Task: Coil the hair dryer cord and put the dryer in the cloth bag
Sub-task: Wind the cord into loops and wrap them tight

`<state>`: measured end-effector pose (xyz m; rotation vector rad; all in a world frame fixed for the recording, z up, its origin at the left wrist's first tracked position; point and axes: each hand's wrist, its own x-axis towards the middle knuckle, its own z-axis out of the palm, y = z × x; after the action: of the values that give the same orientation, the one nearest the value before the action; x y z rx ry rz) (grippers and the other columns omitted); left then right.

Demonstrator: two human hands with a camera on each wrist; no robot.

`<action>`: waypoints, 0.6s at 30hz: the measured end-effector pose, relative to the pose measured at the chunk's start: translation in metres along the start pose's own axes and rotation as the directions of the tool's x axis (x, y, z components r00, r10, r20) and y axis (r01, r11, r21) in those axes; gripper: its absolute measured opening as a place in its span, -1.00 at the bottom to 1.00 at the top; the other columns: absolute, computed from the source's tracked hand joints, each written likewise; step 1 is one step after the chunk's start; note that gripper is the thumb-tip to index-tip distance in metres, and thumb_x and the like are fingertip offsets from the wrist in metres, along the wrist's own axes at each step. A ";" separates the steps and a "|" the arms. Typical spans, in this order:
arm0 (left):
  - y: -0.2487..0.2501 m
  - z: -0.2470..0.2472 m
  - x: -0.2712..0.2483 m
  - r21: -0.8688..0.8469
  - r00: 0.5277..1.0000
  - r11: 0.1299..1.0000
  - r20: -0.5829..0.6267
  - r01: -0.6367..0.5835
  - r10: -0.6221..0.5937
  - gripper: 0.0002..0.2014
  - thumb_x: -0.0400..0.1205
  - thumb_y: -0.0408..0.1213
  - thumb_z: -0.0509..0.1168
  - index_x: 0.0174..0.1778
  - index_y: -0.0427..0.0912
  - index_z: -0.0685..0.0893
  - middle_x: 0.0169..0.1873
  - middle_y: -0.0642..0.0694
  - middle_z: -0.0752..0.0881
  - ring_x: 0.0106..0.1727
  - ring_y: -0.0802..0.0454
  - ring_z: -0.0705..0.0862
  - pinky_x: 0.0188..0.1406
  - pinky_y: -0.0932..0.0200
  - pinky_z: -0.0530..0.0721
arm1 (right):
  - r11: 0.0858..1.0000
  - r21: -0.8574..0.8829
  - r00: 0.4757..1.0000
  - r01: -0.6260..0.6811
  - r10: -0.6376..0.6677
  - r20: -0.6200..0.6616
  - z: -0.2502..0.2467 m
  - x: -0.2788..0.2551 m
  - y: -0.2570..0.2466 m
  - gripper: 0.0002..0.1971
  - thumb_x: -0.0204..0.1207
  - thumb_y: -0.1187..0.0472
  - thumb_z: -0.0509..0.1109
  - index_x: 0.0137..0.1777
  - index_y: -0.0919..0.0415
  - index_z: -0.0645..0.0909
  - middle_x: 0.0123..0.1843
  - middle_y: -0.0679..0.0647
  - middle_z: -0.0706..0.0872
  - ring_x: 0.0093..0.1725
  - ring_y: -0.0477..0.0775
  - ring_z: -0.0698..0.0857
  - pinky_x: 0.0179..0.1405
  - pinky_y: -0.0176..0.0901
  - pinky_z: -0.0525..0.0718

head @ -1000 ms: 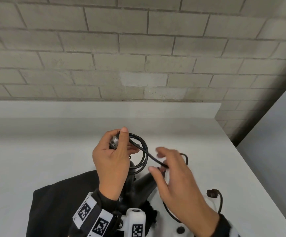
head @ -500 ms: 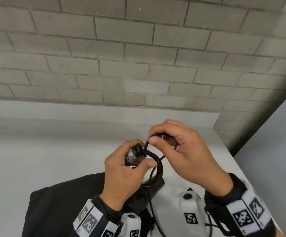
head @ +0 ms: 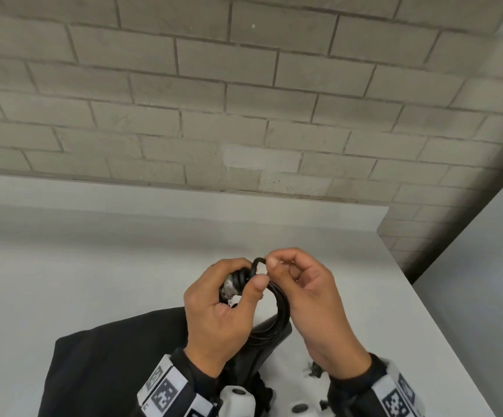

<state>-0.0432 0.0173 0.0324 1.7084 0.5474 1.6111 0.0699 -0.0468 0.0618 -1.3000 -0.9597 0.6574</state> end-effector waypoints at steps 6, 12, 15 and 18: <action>0.002 0.003 0.005 0.021 0.997 0.999 -0.057 0.049 -0.048 -0.76 0.63 0.18 0.32 -0.16 0.11 0.70 -0.40 0.06 0.75 -0.37 0.00 0.77 -0.34 0.04 0.70 | 0.997 -0.067 0.991 0.039 -0.029 0.134 -0.009 -0.022 0.006 -0.72 0.48 -0.12 0.41 0.07 -0.01 0.75 -0.14 0.21 0.76 -0.25 0.25 0.59 -0.22 -0.08 0.62; 0.004 0.008 0.002 -0.026 0.997 0.996 0.004 0.081 -0.081 -0.67 0.66 0.10 0.30 -0.09 -0.09 0.78 -0.29 0.06 0.82 -0.24 0.12 0.81 -0.20 0.41 0.67 | 0.972 -0.229 0.975 0.047 0.005 0.220 -0.015 -0.019 0.002 -0.89 0.51 0.25 0.51 0.01 0.10 0.75 -0.13 0.05 0.80 -0.07 0.11 0.76 0.08 0.18 0.72; 0.005 0.009 0.000 -0.016 0.992 0.992 -0.003 0.126 -0.126 -0.73 0.62 0.03 0.31 -0.14 -0.08 0.79 -0.31 0.07 0.80 -0.24 0.10 0.79 -0.21 0.47 0.63 | 0.959 -0.272 0.976 0.085 -0.025 0.218 -0.017 -0.016 0.002 -0.92 0.50 0.26 0.51 -0.06 0.07 0.75 -0.19 -0.03 0.78 -0.13 0.02 0.73 0.04 0.11 0.71; 0.006 0.010 0.001 -0.010 0.980 0.982 -0.062 0.189 -0.189 -0.74 0.62 0.04 0.32 -0.20 -0.03 0.79 -0.34 0.06 0.80 -0.27 0.09 0.78 -0.24 0.47 0.63 | 0.908 -0.390 0.988 0.150 -0.123 0.095 -0.010 -0.019 0.012 -0.84 0.43 0.18 0.58 -0.07 -0.04 0.69 -0.13 -0.11 0.72 -0.08 -0.01 0.66 -0.02 -0.12 0.65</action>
<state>-0.0340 0.0121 0.0384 1.5574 0.7149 1.5321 0.0711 -0.0655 0.0467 -1.5547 -1.2751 0.4104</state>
